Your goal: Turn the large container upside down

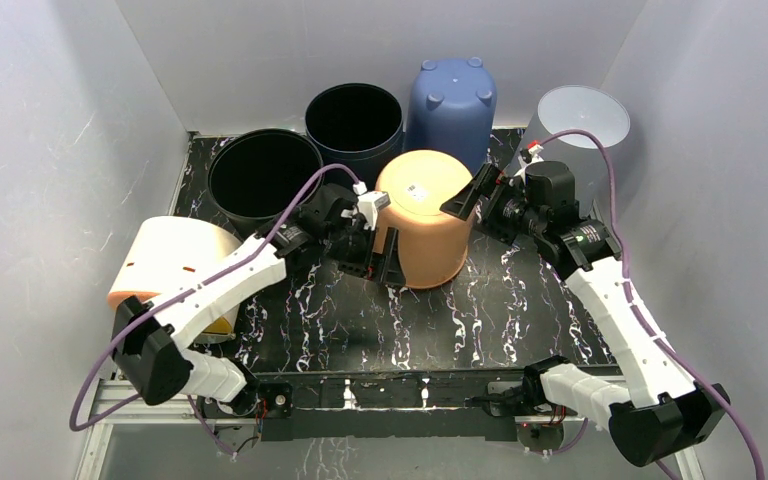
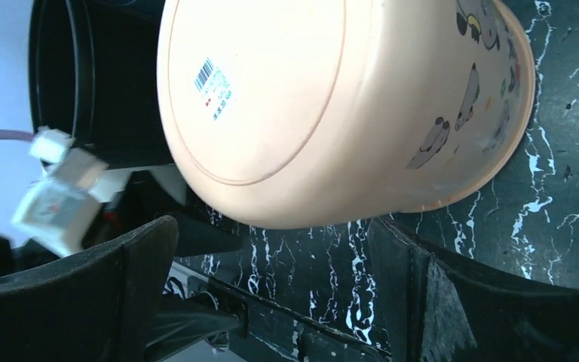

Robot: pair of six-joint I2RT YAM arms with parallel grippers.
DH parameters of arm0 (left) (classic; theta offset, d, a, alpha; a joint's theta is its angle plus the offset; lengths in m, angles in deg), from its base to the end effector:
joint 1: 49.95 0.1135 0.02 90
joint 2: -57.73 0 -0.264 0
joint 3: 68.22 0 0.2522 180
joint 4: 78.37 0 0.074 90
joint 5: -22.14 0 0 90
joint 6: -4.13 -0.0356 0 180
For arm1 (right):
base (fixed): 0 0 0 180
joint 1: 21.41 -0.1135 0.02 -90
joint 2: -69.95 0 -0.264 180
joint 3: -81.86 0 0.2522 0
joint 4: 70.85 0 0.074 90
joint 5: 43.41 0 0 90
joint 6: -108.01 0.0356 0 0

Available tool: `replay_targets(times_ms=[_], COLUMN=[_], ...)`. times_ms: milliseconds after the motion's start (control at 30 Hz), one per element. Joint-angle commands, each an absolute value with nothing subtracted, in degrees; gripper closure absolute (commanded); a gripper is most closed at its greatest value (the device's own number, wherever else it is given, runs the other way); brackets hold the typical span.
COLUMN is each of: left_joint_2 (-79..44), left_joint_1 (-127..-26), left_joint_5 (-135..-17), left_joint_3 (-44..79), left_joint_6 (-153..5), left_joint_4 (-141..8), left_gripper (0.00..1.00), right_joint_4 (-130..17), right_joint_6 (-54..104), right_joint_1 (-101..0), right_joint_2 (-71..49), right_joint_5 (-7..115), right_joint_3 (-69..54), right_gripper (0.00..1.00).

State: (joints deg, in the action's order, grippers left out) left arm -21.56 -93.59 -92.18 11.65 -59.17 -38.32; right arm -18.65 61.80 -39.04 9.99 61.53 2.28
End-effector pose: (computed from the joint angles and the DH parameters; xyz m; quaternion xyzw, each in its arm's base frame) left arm 0.2108 -0.2213 0.3078 0.2191 0.8612 -0.3960 0.2313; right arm 0.2038 0.0744 0.3684 0.1360 0.8612 0.3413 0.3513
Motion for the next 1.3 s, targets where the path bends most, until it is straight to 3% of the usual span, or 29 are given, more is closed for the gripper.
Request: replay_targets(times_ms=[0, 267, 500, 700, 833, 1267], left_joint_2=[-16.6, -23.2, -35.4, -40.2, -41.3, -52.6], left_joint_1=[-93.8, -91.8, -86.9, -85.9, -86.9, -102.5], left_joint_5=[-87.8, -70.4, -68.4, -74.2, -84.6, -97.4], left_joint_3=[18.6, 33.1, 43.2, 43.5, 42.4, 47.4], left_joint_6=[-61.6, -54.2, -54.1, -57.7, -59.1, -51.1], left_joint_4=[-29.3, -31.1, -33.4, -37.8, -41.5, -53.5], left_gripper=[0.12, 0.09, 0.09, 0.10, 0.12, 0.12], right_joint_4=[-18.4, -10.3, -7.9, -4.9, -3.2, 3.3], right_joint_6=[59.8, 55.4, 55.2, 55.0, 54.8, 52.2], right_joint_1=[-39.3, -39.3, -39.3, -39.3, -39.2, -39.3], right_joint_2=[10.4, 11.0, 13.5, 14.8, 15.7, 15.4], right_joint_5=[58.1, 41.3, 37.3, 34.5, 32.1, 22.0], right_joint_3=[-0.9, -10.5, -12.5, -13.8, -15.1, -23.0], right_gripper=[0.02, 0.02, 0.02, 0.02, 0.02, 0.02])
